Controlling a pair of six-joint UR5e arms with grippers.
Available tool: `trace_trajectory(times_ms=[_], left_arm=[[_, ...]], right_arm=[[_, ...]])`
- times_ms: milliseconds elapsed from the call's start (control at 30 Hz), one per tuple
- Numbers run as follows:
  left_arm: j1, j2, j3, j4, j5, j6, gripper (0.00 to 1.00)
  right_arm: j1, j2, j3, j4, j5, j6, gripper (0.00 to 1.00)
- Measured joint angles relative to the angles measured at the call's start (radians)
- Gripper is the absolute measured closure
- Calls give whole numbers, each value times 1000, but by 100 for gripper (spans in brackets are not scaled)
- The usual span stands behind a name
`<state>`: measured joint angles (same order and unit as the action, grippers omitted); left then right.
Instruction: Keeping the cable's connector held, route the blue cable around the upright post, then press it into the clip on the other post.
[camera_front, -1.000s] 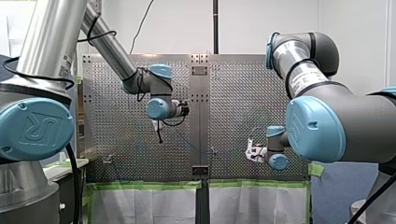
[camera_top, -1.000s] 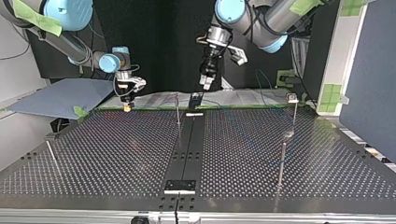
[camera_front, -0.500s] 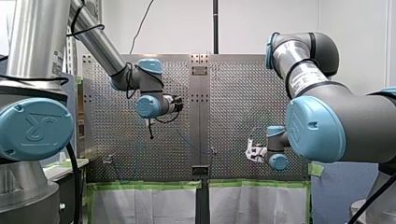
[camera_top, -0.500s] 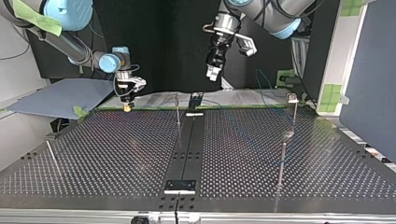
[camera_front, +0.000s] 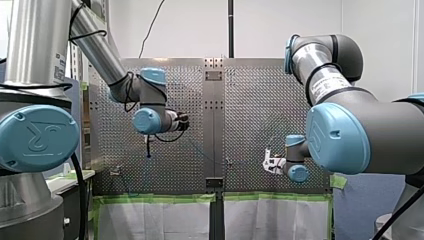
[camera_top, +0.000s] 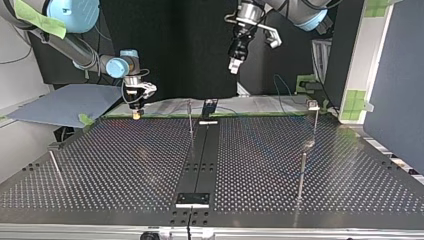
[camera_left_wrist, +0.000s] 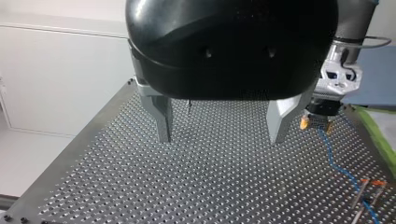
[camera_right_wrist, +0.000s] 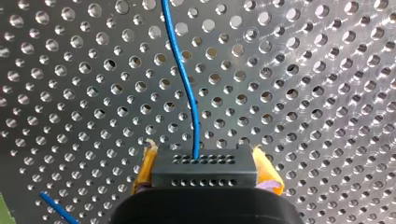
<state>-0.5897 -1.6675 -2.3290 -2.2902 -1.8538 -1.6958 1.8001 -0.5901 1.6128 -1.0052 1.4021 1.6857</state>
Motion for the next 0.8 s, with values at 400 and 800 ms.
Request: trace_trajectory(times_ms=[400, 800], left_arm=[[0, 1, -4, 0, 0, 1, 0], [0, 1, -4, 0, 0, 1, 0]], right_arm=[[1, 0, 0, 14, 0, -8, 100], [0, 0, 0, 15, 0, -9, 100]])
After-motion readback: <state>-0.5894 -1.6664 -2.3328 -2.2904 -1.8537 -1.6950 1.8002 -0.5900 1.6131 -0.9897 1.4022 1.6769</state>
